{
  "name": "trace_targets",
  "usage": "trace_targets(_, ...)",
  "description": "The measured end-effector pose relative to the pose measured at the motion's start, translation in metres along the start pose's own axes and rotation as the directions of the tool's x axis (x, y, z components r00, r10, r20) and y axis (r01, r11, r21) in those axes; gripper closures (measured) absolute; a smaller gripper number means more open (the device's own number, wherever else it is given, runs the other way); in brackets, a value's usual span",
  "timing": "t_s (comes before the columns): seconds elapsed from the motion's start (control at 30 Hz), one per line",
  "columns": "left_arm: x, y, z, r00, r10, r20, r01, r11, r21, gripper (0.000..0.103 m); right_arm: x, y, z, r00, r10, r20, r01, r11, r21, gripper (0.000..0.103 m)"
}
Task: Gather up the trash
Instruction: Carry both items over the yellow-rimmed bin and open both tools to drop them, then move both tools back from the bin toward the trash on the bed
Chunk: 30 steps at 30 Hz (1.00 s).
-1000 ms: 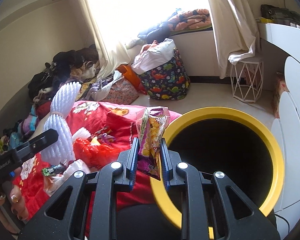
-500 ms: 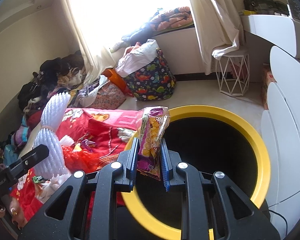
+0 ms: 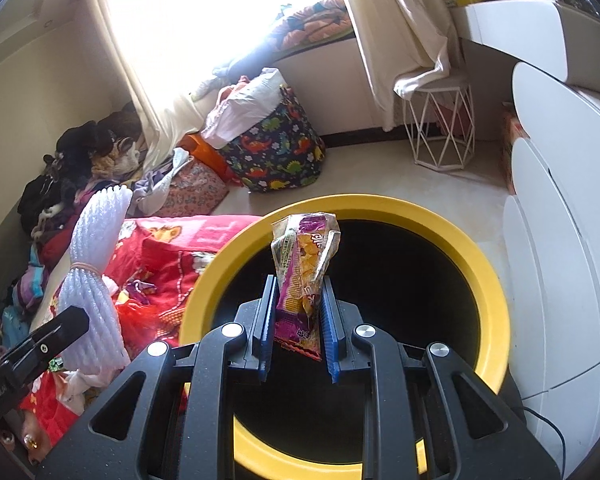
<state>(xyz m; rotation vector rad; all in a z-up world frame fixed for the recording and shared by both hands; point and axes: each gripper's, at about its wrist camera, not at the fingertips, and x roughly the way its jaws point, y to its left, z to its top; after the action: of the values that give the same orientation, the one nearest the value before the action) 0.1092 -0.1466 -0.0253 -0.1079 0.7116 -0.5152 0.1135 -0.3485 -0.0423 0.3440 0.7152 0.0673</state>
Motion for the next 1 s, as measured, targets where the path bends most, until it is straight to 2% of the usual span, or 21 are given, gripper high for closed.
trace_targets(0.5,0.049,-0.032,-0.008,0.993,-0.074,-0.096,0.080,0.994,0.071,0.076,-0.005,-0.037,0.001,0.999,-0.033,-0.015,0.034,0.996,0.078,0.081)
trace_targets(0.57,0.054,-0.035,-0.009,0.992,-0.081,-0.098,0.088,0.993,0.073,0.069,-0.004,-0.040,0.000,0.999,-0.032,-0.019,0.033,0.996,0.081,0.079)
trace_targets(0.6,0.054,-0.034,-0.009,0.992,-0.082,-0.096,0.089,0.993,0.072,0.059,-0.004,-0.041,0.001,0.999,-0.038,-0.019,0.040,0.996,0.083,0.072)
trace_targets(0.63,0.054,-0.034,-0.009,0.993,-0.079,-0.090,0.085,0.994,0.068,0.044,-0.004,-0.042,0.002,0.999,-0.045,-0.019,0.047,0.995,0.086,0.063)
trace_targets(0.73,0.049,-0.030,-0.009,0.996,-0.067,-0.066,0.071,0.996,0.053,0.019,-0.005,-0.043,0.000,0.998,-0.054,-0.011,0.055,0.994,0.095,0.055)
trace_targets(0.83,0.041,-0.026,-0.008,0.999,-0.034,-0.030,0.036,0.998,0.053,0.011,-0.006,-0.042,0.000,0.998,-0.058,-0.001,0.058,0.994,0.097,0.052)
trace_targets(1.0,0.024,-0.013,-0.006,1.000,0.012,0.023,-0.012,1.000,0.019,0.011,-0.011,-0.032,0.002,0.998,-0.046,0.030,0.043,0.996,0.077,0.046)
